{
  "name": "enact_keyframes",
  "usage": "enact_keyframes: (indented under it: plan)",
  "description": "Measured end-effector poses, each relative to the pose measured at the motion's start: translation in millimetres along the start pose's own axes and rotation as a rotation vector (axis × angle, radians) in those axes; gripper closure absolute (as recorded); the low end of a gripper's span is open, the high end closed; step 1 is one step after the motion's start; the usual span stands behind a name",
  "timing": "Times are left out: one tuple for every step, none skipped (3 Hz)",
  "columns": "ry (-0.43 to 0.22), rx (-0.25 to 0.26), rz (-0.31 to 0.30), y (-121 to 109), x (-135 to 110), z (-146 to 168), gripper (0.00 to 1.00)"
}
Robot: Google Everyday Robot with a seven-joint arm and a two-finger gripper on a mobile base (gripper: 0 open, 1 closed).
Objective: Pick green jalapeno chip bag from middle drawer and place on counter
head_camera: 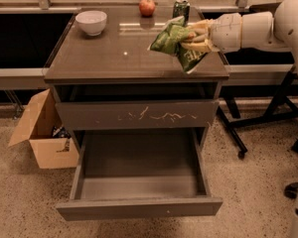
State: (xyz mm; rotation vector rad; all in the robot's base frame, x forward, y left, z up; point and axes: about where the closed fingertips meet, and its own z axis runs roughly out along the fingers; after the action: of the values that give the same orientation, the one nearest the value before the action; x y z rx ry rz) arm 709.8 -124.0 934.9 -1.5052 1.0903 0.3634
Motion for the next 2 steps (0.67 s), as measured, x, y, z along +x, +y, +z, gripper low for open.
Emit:
enact_keyframes:
  plan:
    - [0.038,0.037,0.051,-30.8,19.9,10.6,1.0]
    - [0.07,0.052,0.094,-48.3,36.0,23.0,0.84]
